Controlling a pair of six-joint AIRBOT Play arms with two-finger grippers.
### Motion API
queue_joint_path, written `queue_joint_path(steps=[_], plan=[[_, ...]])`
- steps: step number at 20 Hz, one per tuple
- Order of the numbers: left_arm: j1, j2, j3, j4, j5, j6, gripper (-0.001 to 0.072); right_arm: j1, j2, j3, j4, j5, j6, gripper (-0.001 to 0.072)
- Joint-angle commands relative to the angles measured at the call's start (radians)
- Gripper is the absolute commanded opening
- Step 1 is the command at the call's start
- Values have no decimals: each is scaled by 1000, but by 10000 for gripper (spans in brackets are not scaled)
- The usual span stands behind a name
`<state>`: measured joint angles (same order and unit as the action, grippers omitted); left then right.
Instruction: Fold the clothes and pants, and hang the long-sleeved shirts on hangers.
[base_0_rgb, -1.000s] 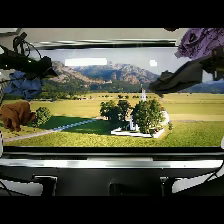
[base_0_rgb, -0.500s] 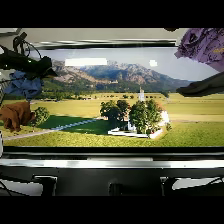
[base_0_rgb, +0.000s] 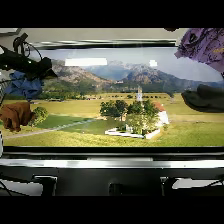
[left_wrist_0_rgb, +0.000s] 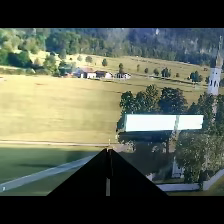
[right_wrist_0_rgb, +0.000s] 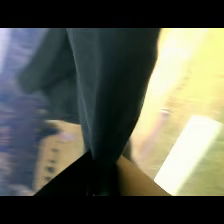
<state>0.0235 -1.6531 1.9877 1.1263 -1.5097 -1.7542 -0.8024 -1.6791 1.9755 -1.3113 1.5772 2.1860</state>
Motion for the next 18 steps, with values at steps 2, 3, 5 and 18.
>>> queue_joint_path(steps=[2,3,5,18], plan=[[0,1,0,0,-20,1,20,-1,67,-178,-214,84,-70,35],[0,1,0,0,-20,1,20,-1,97,-249,-238,60,-70,35],[0,1,0,0,-20,1,20,-1,146,-382,-283,16,-70,35],[0,0,0,0,-20,1,21,-6,206,-758,-498,-88,-108,36]])
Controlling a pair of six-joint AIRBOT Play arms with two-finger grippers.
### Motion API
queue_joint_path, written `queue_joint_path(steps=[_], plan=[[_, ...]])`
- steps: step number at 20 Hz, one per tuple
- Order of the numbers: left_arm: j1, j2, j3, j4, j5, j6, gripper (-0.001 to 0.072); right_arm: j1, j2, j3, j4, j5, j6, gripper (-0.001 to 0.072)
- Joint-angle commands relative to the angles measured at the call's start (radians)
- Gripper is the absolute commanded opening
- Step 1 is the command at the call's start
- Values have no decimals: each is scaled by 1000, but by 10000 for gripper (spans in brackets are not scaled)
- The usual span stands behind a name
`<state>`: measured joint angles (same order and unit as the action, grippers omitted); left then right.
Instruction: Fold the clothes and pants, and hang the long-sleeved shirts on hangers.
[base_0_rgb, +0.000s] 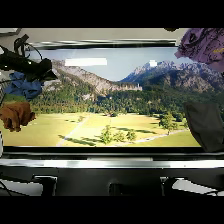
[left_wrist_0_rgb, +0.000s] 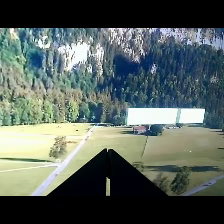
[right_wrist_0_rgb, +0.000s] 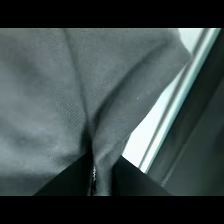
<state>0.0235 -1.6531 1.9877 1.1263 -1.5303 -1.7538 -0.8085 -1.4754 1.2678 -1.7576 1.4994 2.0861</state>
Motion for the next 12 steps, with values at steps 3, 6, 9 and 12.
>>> queue_joint_path(steps=[3,6,9,12], plan=[[0,0,0,0,1,0,20,0,2,-101,-89,-8,-8,36],[0,0,0,0,1,0,20,0,2,-137,-132,5,-7,36],[0,0,0,0,1,0,20,0,2,-152,-171,8,-6,36],[0,0,0,0,1,0,20,0,2,-154,-182,0,-7,36]])
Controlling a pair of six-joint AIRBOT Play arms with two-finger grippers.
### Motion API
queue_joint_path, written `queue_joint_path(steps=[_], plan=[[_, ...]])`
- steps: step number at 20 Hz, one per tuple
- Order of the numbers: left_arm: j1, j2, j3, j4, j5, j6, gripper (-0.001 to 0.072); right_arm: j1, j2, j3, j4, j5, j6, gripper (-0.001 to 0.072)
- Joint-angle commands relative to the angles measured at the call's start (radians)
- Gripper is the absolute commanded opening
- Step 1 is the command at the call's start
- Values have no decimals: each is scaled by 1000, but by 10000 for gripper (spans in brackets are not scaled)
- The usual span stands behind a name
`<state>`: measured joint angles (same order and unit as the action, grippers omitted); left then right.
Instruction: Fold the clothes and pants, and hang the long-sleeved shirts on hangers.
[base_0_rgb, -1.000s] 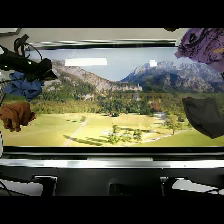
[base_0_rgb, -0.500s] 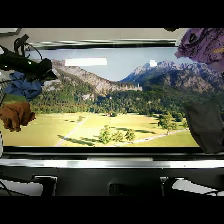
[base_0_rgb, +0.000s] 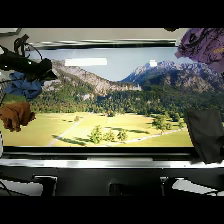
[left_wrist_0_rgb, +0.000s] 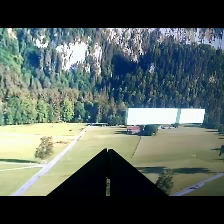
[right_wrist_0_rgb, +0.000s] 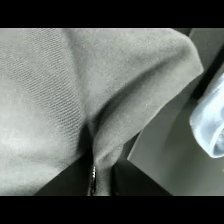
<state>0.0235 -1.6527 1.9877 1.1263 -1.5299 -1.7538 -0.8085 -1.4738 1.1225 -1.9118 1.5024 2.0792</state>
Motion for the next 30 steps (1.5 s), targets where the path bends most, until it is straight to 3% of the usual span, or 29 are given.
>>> queue_joint_path(steps=[1,3,4,6,8,9,11,12,14,17,19,23,30], plan=[[0,0,0,0,0,0,21,0,1,-9,-31,-3,0,64],[0,0,0,0,0,1,20,0,1,0,-29,-6,-3,396],[0,0,0,0,1,1,20,1,3,23,-19,-5,-4,461],[0,0,0,0,0,0,20,4,31,119,50,-55,-20,462],[0,0,0,0,0,-1,20,22,79,252,222,-204,-93,450],[0,0,0,0,0,-1,20,49,98,317,339,-294,-144,381],[-2,6,0,0,2,0,19,163,108,427,495,-386,-222,341],[-6,18,0,1,2,5,19,244,108,462,541,-398,-263,244],[-18,62,0,29,3,27,18,452,111,481,576,-421,-315,138],[-61,164,-28,200,4,27,18,777,108,479,507,-420,-348,36],[-91,236,-77,271,16,29,18,974,108,478,444,-414,-351,35],[-124,326,-170,274,39,55,19,1226,108,477,421,-413,-333,35],[-131,332,-175,280,11,55,21,1279,111,477,381,-424,-314,36]])
